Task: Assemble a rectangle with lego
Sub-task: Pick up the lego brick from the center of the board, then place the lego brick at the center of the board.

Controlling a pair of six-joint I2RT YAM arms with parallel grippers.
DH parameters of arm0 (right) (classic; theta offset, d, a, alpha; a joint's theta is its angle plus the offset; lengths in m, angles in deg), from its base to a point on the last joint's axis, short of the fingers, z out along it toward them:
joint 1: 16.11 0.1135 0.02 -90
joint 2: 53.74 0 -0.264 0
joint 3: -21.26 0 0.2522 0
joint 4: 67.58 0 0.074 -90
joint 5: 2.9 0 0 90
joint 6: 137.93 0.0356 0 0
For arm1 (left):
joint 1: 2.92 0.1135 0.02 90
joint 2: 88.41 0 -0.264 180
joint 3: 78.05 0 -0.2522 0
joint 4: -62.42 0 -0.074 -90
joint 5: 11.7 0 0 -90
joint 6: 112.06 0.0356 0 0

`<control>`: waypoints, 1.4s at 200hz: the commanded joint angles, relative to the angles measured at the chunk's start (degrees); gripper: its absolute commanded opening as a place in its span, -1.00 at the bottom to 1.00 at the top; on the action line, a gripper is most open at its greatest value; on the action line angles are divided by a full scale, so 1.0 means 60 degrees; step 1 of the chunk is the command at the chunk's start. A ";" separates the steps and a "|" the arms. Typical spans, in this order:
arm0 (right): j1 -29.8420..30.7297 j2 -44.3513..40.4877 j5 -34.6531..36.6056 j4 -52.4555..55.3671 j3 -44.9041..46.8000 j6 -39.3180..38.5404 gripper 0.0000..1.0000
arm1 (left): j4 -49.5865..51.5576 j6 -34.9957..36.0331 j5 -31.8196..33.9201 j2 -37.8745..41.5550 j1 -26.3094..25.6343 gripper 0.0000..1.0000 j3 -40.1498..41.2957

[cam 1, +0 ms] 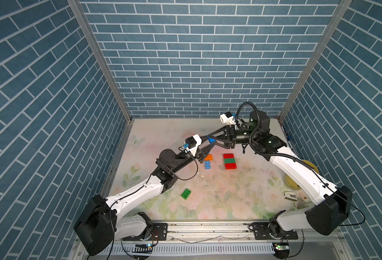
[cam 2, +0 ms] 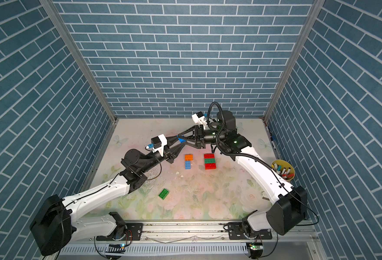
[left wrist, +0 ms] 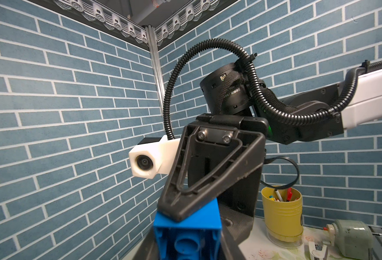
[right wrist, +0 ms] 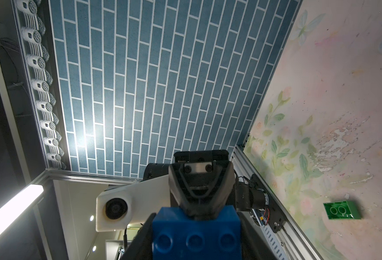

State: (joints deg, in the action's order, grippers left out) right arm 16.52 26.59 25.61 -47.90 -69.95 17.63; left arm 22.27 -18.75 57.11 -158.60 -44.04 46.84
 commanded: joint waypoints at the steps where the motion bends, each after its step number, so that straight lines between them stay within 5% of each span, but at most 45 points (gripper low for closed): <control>1: 0.0049 -0.0170 0.0327 0.1654 -0.0773 -0.1084 -0.16 | -0.0371 -0.0141 0.0839 0.0046 0.0072 0.51 -0.0024; 11: 0.0042 -0.0095 0.0689 0.2695 -0.1201 -0.1778 -0.17 | -0.0343 -0.0082 0.1292 0.0270 0.0072 1.00 0.0147; 36: 0.0027 0.0092 0.2160 0.5237 -0.2227 -0.3473 -0.19 | 0.0901 0.0583 0.2085 0.1342 0.0064 0.99 0.0368; 71: 0.0176 0.0234 0.4864 0.7274 -0.2416 -0.5005 -0.19 | 0.4977 0.0918 0.4002 0.3300 0.0069 0.99 0.0056; 117: 0.2163 0.0620 0.9761 0.7221 -0.0513 -0.5614 -0.21 | 0.8648 -0.1030 0.9410 0.4243 0.0114 0.99 -0.0198; 154: 0.4022 0.1846 1.2793 0.6664 0.0796 -0.5418 -0.21 | 0.9122 -0.1294 0.9620 0.4019 0.0189 0.99 0.0015; 242: 0.4715 0.3349 1.2627 0.4425 0.2297 -0.4365 -0.10 | 0.8745 -0.1343 0.9256 0.3774 0.0261 0.99 0.0474; 280: 0.4698 0.3586 1.2615 0.4082 0.2436 -0.4262 0.16 | 0.8729 -0.1303 0.9231 0.3797 0.0275 0.99 0.0518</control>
State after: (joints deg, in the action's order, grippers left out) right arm 44.71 46.79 100.01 -21.13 -55.53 -10.85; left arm 75.07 -26.38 111.95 -136.46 -42.91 49.29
